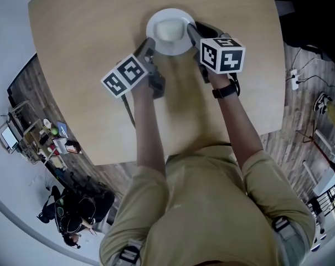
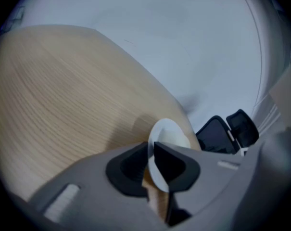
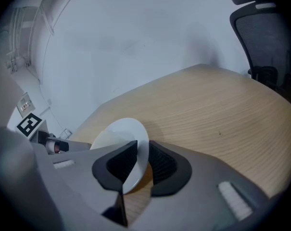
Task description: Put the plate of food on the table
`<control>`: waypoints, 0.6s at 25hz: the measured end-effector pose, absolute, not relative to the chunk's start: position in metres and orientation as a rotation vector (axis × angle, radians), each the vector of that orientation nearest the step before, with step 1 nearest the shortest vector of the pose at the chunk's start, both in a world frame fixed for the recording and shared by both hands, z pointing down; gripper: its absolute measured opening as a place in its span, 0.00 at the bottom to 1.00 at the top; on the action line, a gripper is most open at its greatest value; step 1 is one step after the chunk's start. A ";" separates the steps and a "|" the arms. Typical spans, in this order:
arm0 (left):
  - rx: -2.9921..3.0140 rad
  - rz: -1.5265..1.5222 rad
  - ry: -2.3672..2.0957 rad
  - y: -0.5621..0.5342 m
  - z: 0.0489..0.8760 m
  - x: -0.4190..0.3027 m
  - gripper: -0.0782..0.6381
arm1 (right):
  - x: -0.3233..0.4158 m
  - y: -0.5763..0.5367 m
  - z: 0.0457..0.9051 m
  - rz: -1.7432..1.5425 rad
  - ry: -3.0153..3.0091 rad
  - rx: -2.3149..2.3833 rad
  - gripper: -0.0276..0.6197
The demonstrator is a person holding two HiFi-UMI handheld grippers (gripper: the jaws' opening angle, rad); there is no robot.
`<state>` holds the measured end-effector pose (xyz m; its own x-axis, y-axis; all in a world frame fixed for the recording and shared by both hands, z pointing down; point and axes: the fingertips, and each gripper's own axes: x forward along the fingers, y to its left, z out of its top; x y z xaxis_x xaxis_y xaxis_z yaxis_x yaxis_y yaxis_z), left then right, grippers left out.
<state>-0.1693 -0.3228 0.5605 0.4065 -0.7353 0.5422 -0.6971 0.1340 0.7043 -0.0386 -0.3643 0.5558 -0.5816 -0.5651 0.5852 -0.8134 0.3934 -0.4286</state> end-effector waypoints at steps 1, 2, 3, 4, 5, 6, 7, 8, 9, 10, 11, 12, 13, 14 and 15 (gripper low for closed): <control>1.584 -0.009 -1.322 -0.321 0.560 -0.170 0.17 | -0.039 -0.363 0.555 0.987 -2.298 1.187 0.16; 1.588 0.022 -1.335 -0.320 0.559 -0.170 0.17 | -0.040 -0.362 0.554 0.973 -2.285 1.179 0.16; 1.590 0.049 -1.343 -0.319 0.559 -0.169 0.17 | -0.040 -0.361 0.553 0.961 -2.271 1.173 0.17; 1.591 0.074 -1.350 -0.318 0.558 -0.169 0.17 | -0.040 -0.360 0.553 0.950 -2.256 1.166 0.17; 1.594 0.097 -1.355 -0.318 0.558 -0.169 0.18 | -0.040 -0.359 0.553 0.940 -2.241 1.160 0.17; 1.598 0.118 -1.360 -0.318 0.557 -0.168 0.18 | -0.040 -0.359 0.554 0.928 -2.225 1.155 0.17; 1.603 0.139 -1.364 -0.318 0.557 -0.167 0.18 | -0.039 -0.359 0.554 0.915 -2.211 1.151 0.18; 1.610 0.160 -1.371 -0.318 0.557 -0.167 0.18 | -0.039 -0.359 0.555 0.902 -2.201 1.148 0.18; 1.620 0.183 -1.382 -0.318 0.557 -0.167 0.19 | -0.039 -0.359 0.555 0.892 -2.196 1.147 0.18; 1.635 0.211 -1.398 -0.319 0.557 -0.167 0.19 | -0.039 -0.360 0.555 0.886 -2.194 1.147 0.18; 1.654 0.244 -1.418 -0.320 0.557 -0.168 0.21 | -0.039 -0.360 0.556 0.881 -2.192 1.150 0.19; 1.672 0.275 -1.436 -0.321 0.557 -0.168 0.23 | -0.039 -0.361 0.556 0.877 -2.191 1.154 0.20; 1.685 0.300 -1.449 -0.322 0.557 -0.168 0.24 | -0.039 -0.362 0.557 0.875 -2.191 1.159 0.22; 1.690 0.315 -1.456 -0.323 0.558 -0.168 0.24 | -0.038 -0.363 0.558 0.876 -2.191 1.163 0.22; 1.690 0.320 -1.459 -0.323 0.560 -0.168 0.25 | -0.038 -0.364 0.559 0.878 -2.191 1.164 0.22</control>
<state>-0.1685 -0.3235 0.5599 0.2842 -0.6814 0.6744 -0.9011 0.0503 0.4306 -0.0385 -0.3642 0.5588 -0.5064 -0.5271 0.6824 -0.8525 0.4251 -0.3042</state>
